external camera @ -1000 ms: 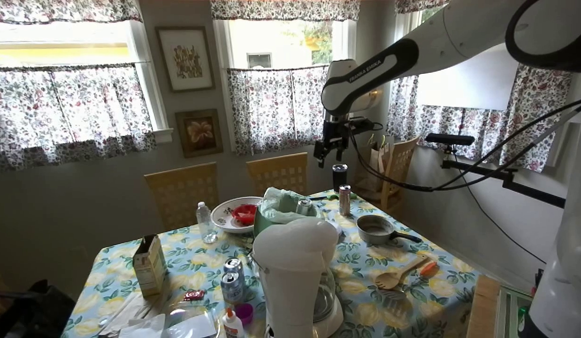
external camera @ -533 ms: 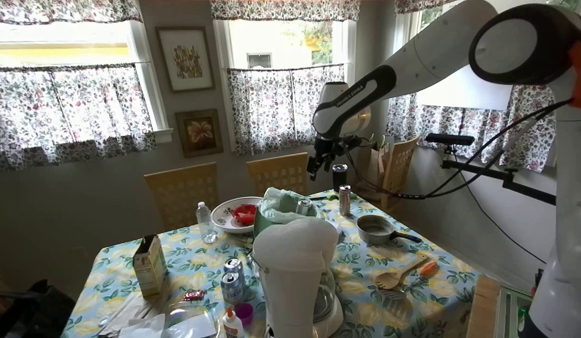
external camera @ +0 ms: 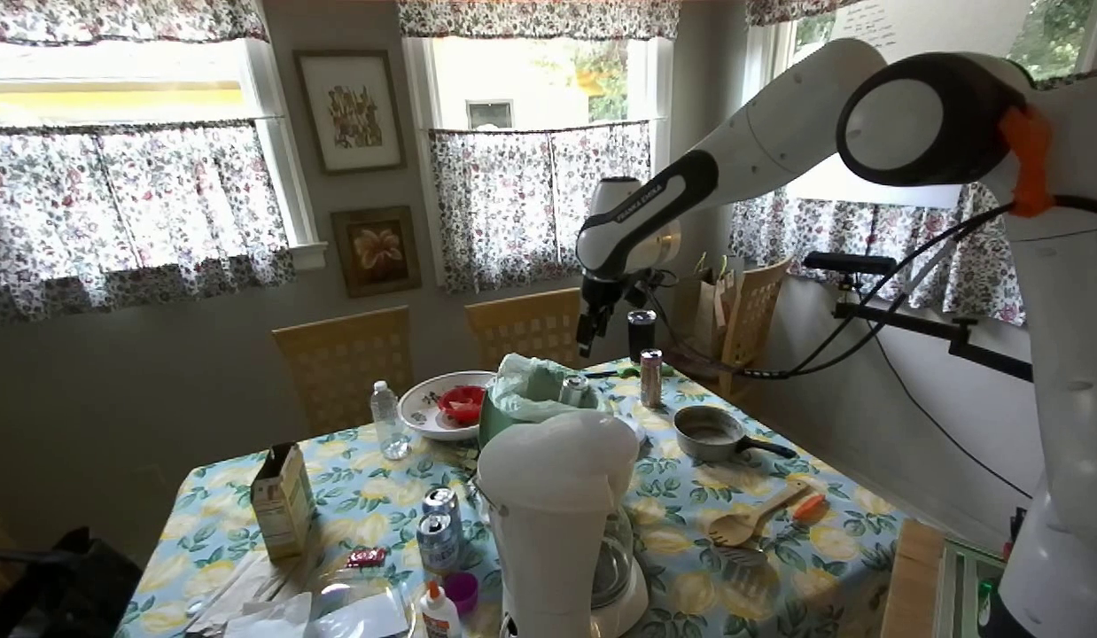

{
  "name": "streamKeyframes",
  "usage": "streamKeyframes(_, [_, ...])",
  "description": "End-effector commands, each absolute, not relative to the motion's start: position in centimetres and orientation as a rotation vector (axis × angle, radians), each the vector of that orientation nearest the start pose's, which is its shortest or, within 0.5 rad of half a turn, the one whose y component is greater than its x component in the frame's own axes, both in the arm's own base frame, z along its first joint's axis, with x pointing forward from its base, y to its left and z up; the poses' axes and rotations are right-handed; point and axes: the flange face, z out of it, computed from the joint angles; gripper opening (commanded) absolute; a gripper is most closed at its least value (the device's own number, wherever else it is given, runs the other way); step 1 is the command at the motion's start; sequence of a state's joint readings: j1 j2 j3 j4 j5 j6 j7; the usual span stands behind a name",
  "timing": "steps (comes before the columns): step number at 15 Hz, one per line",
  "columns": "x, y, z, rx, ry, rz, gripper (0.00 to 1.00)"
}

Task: Remove the can from the bin

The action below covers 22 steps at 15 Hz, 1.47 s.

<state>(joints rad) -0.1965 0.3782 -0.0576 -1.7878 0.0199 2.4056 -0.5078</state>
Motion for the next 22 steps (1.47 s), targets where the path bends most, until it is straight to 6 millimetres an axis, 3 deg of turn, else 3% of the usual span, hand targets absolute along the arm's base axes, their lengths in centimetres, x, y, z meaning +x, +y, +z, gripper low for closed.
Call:
streamKeyframes(1, [66.5,-17.0,35.2,-3.164,-0.524,-0.386,1.00])
streamKeyframes(10, [67.9,-14.9,30.5,-3.125,-0.568,-0.434,1.00])
streamKeyframes(19, [68.7,-14.1,28.6,-3.091,-0.614,-0.450,1.00])
streamKeyframes(21, [68.8,-14.1,28.6,-3.090,-0.613,-0.455,0.72])
streamKeyframes(22, [68.8,-14.1,28.7,-3.091,-0.611,-0.456,0.66])
